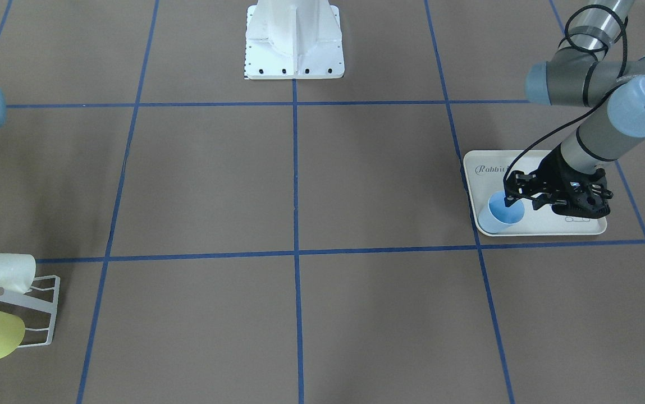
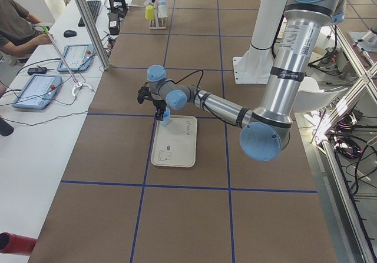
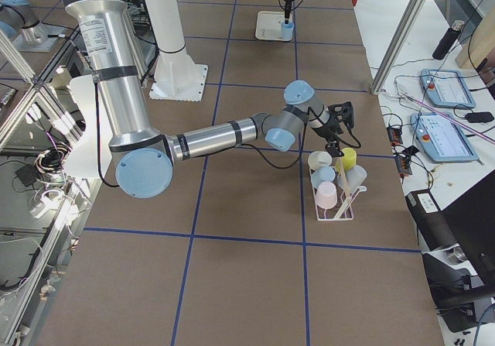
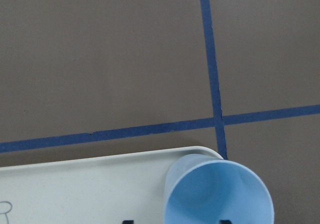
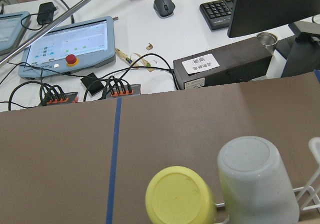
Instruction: Transfer IKEA cup to right arm and place on rack
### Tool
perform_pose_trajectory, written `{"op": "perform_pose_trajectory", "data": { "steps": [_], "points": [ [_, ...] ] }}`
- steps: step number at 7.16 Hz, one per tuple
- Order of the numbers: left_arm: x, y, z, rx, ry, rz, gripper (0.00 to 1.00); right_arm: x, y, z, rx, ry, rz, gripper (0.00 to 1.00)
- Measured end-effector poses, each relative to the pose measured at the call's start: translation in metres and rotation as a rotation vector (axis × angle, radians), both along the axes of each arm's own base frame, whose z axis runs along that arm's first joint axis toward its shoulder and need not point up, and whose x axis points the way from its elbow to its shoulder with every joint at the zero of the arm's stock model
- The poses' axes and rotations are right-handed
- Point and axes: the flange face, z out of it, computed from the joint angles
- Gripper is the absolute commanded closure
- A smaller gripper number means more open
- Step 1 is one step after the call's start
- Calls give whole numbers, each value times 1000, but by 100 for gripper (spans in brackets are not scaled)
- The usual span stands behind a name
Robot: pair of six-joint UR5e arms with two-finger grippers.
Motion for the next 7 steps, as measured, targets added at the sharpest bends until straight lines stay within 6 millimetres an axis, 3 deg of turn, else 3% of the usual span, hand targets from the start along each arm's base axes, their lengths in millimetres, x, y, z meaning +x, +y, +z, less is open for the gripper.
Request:
{"op": "perform_pose_trajectory", "data": {
  "steps": [7],
  "points": [
    [15, -2, 18, -22, -13, 12, 13, 1, 2, 1, 0, 2, 3, 0]
  ]
}}
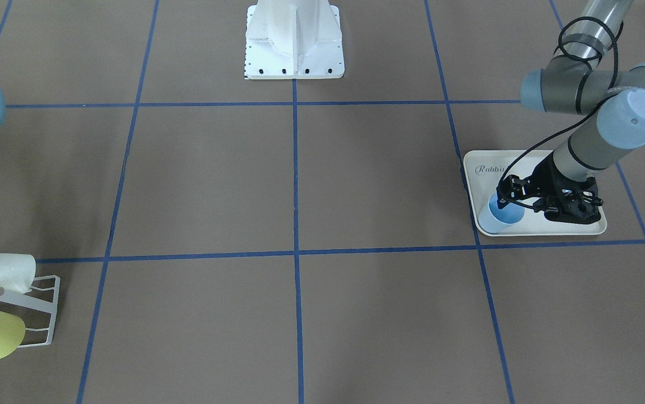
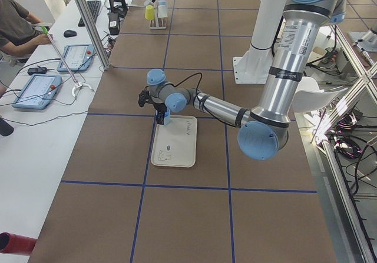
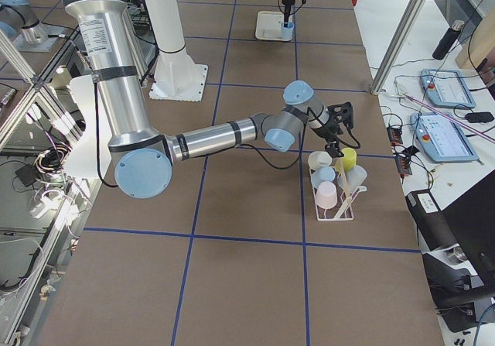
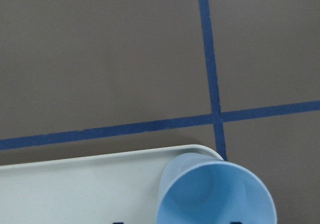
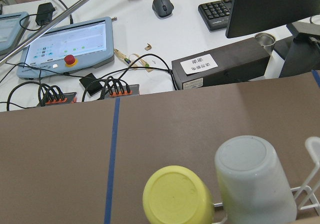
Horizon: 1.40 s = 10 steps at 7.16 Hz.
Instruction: Transfer IKEA cup to right arm and place on rack
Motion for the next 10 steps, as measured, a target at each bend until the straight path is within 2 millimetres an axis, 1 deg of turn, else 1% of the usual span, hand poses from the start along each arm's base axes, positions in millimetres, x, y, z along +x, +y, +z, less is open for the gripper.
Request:
{"op": "perform_pose_trajectory", "data": {
  "steps": [1, 2, 3, 4, 7, 8, 9, 10],
  "points": [
    [2, -2, 3, 0, 1, 0, 14, 0, 1, 0, 1, 0, 0, 0],
    [3, -3, 5, -2, 0, 1, 38, 0, 1, -1, 2, -1, 0, 0],
    [3, -3, 7, -4, -1, 2, 85, 0, 1, -2, 3, -2, 0, 0],
    [5, -3, 7, -4, -1, 3, 100, 1, 1, -3, 5, -2, 0, 0],
    [6, -4, 1, 7, 1, 3, 100, 2, 4, -3, 6, -4, -1, 0],
    [-6, -9, -4, 17, 1, -18, 100, 2, 5, -3, 7, -4, -1, 0],
    [-35, -17, -13, 28, 3, -63, 100, 3, 6, -4, 8, -5, -1, 0],
    [-68, -22, -31, 38, 6, -113, 100, 4, 8, -5, 10, -6, -2, 0]
  ]
}}
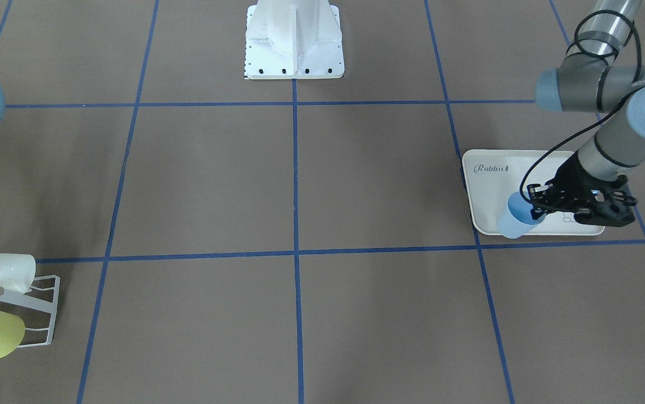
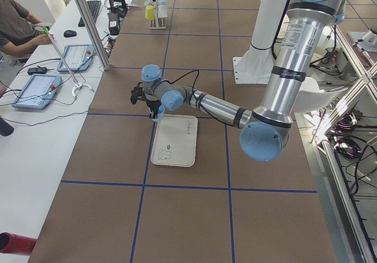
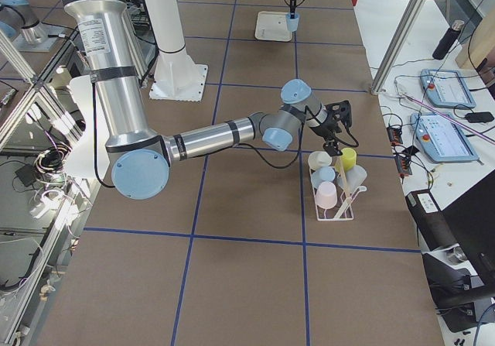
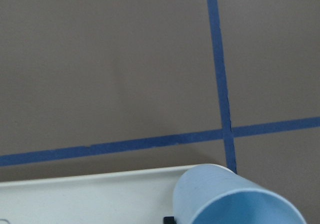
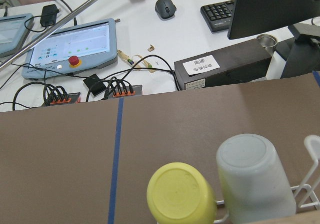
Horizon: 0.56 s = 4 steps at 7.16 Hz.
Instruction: Transfer IKEA cup to right arm and place on rack
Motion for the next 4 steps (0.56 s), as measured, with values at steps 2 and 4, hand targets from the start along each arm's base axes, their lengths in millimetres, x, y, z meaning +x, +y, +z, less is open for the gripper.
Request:
{"op": "perform_pose_trajectory", "data": {
  "steps": [2, 4],
  "points": [
    [-35, 8, -57, 36, 28, -56, 100, 2, 4, -5, 10, -7, -4, 0],
    [-38, 18, -121, 64, 107, -105, 100, 3, 15, -19, 33, -41, -33, 0]
  ]
}}
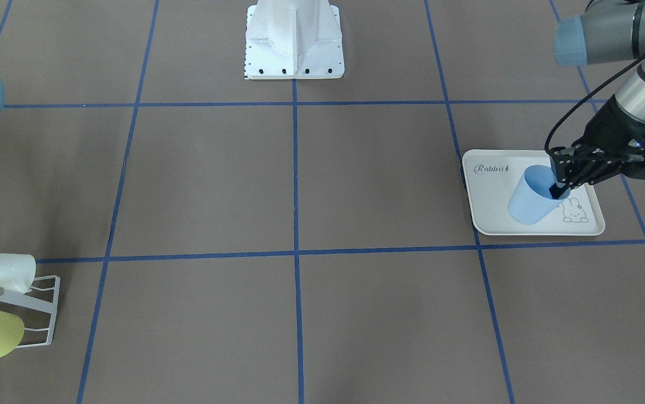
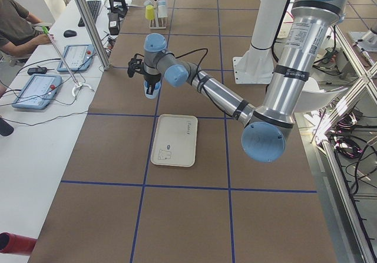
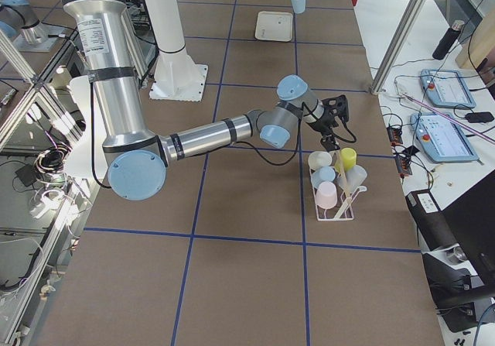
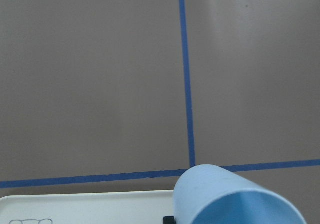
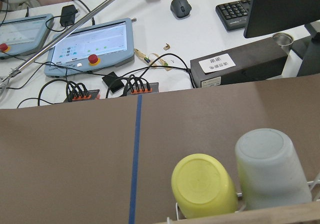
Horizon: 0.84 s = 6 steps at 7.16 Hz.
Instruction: Transfer IKEA cup to right arm and place on rack
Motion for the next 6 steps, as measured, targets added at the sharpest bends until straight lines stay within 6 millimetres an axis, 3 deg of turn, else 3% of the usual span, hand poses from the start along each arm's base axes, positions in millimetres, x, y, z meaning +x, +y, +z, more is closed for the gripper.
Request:
{"op": "perform_pose_trajectory", "data": {
  "steps": [2, 4, 6],
  "points": [
    [44, 8, -83, -41, 130, -35, 100, 2, 17, -25, -5, -78, 3, 0],
    [98, 35, -154, -114, 347, -54, 100, -17, 42, -68, -54, -231, 12, 0],
    [124, 55, -178, -181, 662, -86, 100, -50, 81, -120, -116, -410, -10, 0]
  ]
}}
